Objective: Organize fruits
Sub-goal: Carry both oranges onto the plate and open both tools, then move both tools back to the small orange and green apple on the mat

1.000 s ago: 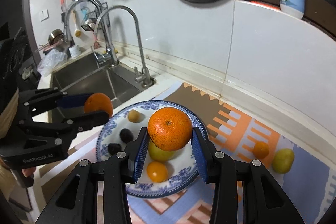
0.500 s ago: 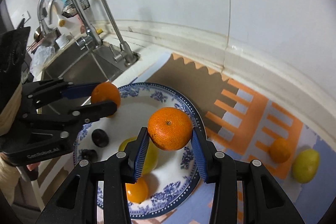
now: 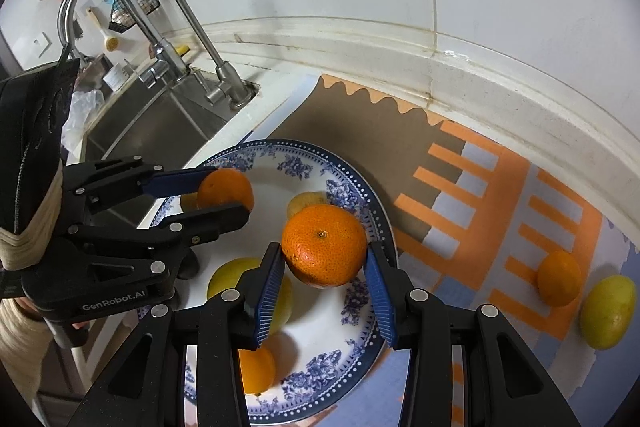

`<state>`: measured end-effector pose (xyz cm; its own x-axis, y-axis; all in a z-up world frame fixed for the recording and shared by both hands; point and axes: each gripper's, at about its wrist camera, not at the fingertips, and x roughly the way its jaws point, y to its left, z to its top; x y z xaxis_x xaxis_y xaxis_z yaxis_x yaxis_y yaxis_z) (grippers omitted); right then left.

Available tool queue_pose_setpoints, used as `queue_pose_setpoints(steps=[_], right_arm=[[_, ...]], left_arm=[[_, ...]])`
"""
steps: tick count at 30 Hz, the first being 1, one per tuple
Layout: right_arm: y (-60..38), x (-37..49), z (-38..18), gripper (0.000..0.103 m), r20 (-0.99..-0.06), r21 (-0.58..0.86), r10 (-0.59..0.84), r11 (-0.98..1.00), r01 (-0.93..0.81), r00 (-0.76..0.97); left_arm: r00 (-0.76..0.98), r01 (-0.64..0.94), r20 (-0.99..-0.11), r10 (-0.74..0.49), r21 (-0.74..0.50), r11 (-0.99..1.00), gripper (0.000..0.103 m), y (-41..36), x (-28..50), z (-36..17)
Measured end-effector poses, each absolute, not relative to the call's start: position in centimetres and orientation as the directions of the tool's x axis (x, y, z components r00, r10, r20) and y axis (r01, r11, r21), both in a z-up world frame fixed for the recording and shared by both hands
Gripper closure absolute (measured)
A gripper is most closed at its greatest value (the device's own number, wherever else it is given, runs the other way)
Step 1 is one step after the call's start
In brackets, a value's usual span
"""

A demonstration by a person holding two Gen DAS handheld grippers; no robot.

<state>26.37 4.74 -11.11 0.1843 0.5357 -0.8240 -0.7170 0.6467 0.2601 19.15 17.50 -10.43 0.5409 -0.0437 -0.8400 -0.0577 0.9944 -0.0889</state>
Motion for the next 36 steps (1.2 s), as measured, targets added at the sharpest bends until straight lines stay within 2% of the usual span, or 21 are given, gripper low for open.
queue_pose_setpoints(steps=[1, 5, 17, 21, 25, 27, 36], right_arm=[[4.8, 26.3, -11.1, 0.060, -0.825, 0.257, 0.534, 0.647, -0.718, 0.186], [4.7, 25.9, -10.6, 0.054, -0.819, 0.243, 0.538, 0.642, -0.727, 0.201], [0.9, 22.6, -5.6, 0.054, -0.740, 0.141, 0.552, 0.687, -0.713, 0.385], [-1.5, 21.7, -3.4, 0.047, -0.698, 0.120, 0.549, 0.722, -0.681, 0.459], [-4.2, 20.9, -1.7, 0.047, -0.666, 0.102, 0.538, 0.752, -0.651, 0.517], [-5.7, 20.6, -1.0, 0.040, -0.650, 0.084, 0.524, 0.770, -0.632, 0.551], [-10.9, 19.8, 0.6, 0.040, -0.611, -0.019, 0.424, 0.836, -0.548, 0.668]], left_arm=[[0.548, -0.061, -0.836, -0.041, -0.088, 0.994, 0.054, 17.5, 19.0, -10.2], [0.575, -0.079, -0.818, -0.005, -0.062, 0.995, 0.052, 17.4, 18.2, -8.9], [0.689, -0.069, -0.724, 0.023, -0.034, 0.997, 0.041, 14.0, 14.1, -3.8], [0.718, -0.056, -0.695, 0.025, -0.022, 0.998, 0.037, 11.9, 13.4, -2.3], [0.756, -0.028, -0.654, 0.025, 0.006, 1.000, 0.034, 9.4, 12.7, -0.8], [0.771, -0.013, -0.636, 0.024, 0.022, 1.000, 0.033, 8.4, 12.6, -0.3], [0.807, 0.097, -0.590, -0.029, 0.085, 0.992, 0.027, 3.7, 13.8, 0.5]])
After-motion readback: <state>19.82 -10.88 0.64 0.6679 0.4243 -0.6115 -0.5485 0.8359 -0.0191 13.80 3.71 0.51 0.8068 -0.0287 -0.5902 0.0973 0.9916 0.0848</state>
